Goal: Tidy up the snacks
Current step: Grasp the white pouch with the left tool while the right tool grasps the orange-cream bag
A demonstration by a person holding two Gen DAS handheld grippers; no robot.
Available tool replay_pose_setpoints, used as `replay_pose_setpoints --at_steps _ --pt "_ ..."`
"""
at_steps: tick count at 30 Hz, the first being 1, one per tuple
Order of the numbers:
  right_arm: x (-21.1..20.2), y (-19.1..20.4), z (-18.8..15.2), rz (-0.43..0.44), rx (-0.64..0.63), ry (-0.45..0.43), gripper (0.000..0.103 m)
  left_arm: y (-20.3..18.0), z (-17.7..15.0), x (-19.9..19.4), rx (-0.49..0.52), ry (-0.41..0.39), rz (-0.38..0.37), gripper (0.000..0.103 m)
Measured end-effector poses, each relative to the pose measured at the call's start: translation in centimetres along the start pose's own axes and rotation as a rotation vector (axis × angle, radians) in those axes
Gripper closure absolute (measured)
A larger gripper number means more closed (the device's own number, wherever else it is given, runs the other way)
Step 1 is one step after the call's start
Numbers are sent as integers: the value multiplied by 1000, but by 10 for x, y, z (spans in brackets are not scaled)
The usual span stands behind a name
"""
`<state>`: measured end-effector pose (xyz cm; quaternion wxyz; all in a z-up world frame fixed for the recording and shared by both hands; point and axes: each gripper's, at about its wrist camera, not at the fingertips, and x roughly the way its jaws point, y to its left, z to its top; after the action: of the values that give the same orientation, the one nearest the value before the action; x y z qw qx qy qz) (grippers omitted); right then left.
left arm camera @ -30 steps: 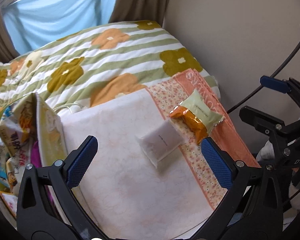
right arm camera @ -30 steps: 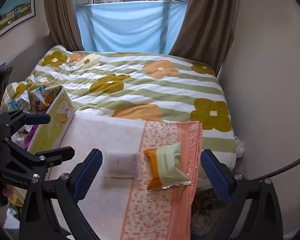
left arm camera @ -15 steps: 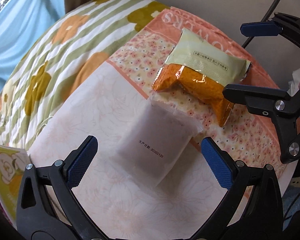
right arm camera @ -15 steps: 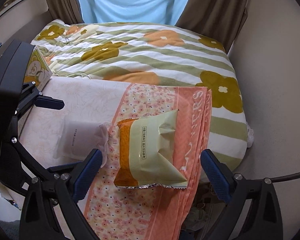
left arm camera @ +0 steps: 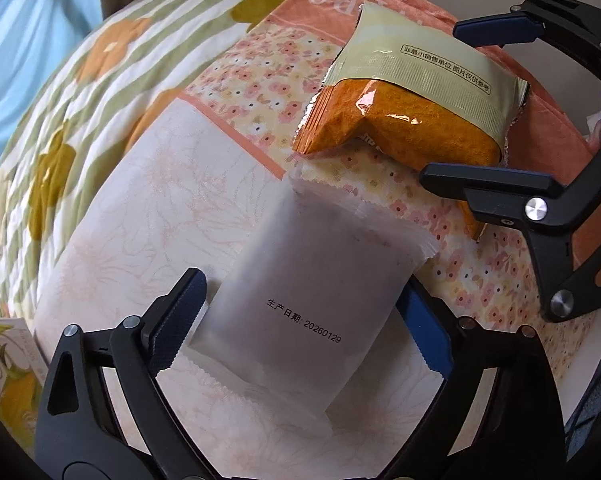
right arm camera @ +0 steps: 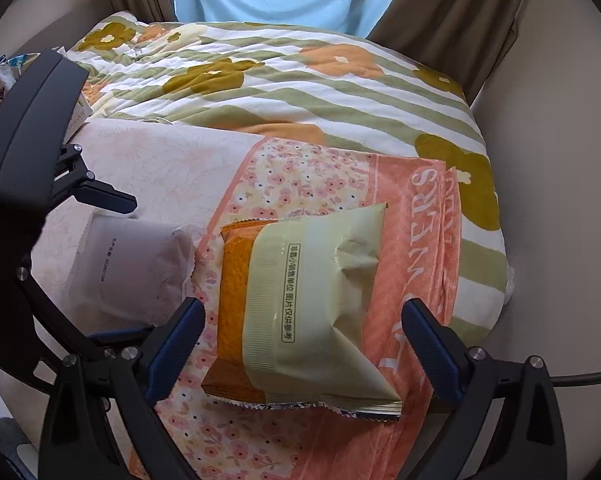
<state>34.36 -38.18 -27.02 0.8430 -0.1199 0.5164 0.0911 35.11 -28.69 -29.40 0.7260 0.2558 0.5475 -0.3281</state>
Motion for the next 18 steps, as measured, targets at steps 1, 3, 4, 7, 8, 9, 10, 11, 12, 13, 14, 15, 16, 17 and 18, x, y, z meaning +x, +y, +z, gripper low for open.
replay_pose_setpoints --at_steps 1,3,4,7,8,9,10,11,12,13,14,15,16,17,18 --pt "1 1 0 -2 -8 1 5 1 0 1 -7 2 -6 15" --pt "2 3 0 -7 -22 0 5 -2 -1 0 -7 -1 -14 20" --pt "2 4 0 -8 -28 0 5 -3 -1 -1 -6 -2 -12 21" --pt "4 6 1 -11 -37 4 5 -3 -3 -2 -27 -10 -10 23" --pt "5 6 0 -14 -39 7 5 -3 -4 -3 -35 -12 -9 24" --pt "6 5 0 -14 -39 9 5 -2 -5 -4 -43 -14 -7 25" --pt "6 6 0 -16 -39 9 5 -1 -5 -4 -53 -14 -7 26" --pt "6 7 0 -17 -38 8 5 0 -6 -5 -63 -13 -10 26" --pt "6 7 0 -17 -37 7 5 1 -7 -5 -74 -11 -12 26" --pt "7 6 0 -19 -36 8 5 3 -9 -6 -86 -12 -11 27" --pt "7 6 0 -26 -36 9 5 5 -9 -5 -97 -11 -6 27" --pt "8 6 0 -32 -38 11 6 7 -11 -6 -111 -10 0 27" --pt "8 6 0 -32 -40 12 6 9 -12 -6 -124 -8 4 27" --pt "8 7 0 -31 -43 12 7 11 -13 -6 -139 -6 7 27" --pt "8 8 0 -31 -46 14 9 14 -15 -6 -152 -5 9 27"
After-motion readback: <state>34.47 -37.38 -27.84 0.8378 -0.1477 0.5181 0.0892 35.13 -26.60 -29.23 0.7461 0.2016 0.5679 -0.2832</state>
